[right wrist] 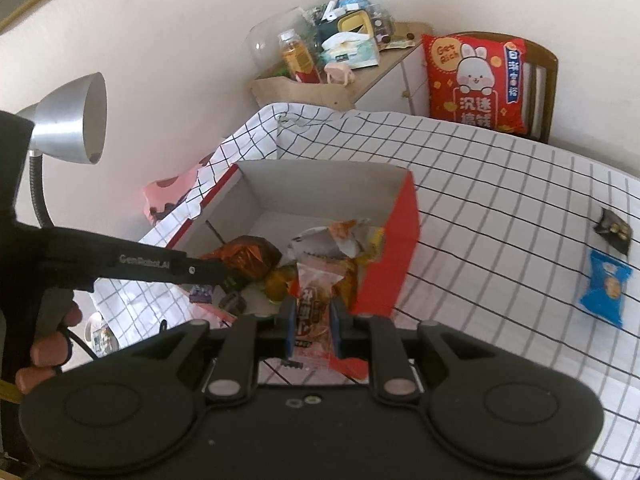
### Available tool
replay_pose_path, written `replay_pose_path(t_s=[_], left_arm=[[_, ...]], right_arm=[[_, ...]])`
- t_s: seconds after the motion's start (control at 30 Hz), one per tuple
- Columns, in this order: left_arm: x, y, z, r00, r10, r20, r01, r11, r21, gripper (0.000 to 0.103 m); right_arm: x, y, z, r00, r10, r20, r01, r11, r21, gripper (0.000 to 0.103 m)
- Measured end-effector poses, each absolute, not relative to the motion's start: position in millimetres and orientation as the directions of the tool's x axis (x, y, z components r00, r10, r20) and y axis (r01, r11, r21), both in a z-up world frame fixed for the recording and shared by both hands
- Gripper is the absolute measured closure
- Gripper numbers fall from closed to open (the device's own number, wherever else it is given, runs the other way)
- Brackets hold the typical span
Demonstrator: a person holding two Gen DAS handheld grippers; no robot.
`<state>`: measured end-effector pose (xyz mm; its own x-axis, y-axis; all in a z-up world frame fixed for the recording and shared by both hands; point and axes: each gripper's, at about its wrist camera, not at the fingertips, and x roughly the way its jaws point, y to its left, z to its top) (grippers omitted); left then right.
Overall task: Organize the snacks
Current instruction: 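Carry the purple candy into the red box with the left gripper while the right carries the clear packet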
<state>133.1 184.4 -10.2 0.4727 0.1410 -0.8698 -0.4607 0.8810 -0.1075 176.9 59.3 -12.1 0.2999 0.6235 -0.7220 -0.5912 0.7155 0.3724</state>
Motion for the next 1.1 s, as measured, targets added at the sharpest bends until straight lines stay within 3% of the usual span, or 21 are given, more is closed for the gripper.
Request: replay_pose_path(t_s=[0.5,1.1], left_arm=[[161.4,250.6,-39.1,0.400,0.249,-0.882,-0.526,0.850,0.001,0.085],[187.3,263.8,-97.5,0.294,0.178,-0.939,-0.513,0.858,0.003,0.085]], right_arm=[[214.5,146.7,-46.5,0.307,0.484,-0.820,-0.618,0.756,0.214,0.087],[238.5,172.0,-90.6,0.279,0.375,-0.884,-0.617,0.775,0.134,0.087]])
